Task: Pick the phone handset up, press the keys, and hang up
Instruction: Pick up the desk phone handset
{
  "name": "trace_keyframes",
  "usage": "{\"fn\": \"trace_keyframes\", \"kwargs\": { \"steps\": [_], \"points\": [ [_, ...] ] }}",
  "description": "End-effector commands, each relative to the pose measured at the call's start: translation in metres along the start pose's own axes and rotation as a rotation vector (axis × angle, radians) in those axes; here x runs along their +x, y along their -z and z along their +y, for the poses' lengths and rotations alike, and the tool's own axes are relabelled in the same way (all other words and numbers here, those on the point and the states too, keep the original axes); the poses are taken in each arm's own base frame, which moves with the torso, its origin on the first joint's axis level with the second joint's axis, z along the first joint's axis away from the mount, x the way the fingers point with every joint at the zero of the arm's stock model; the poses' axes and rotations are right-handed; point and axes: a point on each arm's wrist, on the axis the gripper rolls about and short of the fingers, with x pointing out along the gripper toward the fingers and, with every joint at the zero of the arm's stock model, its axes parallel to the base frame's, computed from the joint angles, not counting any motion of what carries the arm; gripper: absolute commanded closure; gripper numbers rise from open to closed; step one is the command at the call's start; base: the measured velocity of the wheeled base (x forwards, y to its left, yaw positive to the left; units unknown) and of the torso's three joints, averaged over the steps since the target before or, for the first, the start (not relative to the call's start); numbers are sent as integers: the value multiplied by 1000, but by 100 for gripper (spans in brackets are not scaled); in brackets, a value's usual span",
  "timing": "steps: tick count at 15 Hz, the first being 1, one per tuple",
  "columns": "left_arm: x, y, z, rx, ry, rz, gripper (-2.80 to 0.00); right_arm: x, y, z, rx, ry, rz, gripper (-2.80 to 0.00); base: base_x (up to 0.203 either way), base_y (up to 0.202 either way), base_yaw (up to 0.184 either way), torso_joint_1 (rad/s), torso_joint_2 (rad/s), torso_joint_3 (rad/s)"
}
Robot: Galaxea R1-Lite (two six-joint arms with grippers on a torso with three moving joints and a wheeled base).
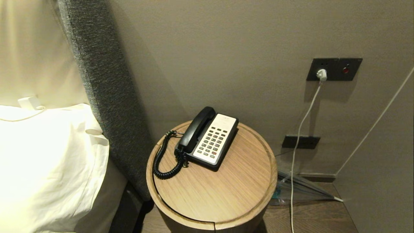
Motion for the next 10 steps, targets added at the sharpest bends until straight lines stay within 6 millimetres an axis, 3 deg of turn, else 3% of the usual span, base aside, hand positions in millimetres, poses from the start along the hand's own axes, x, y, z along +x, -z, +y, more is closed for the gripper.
{"fn": "trace_keyframes", "kwargs": {
  "steps": [1,10],
  "points": [
    [2,10,0,1,0,24,0,1,5,0,0,0,21,0,0,0,0,2,2,-194],
    [2,9,0,-19,-1,15,0,1,5,0,0,0,21,0,0,0,0,3,1,-198]
  ]
}}
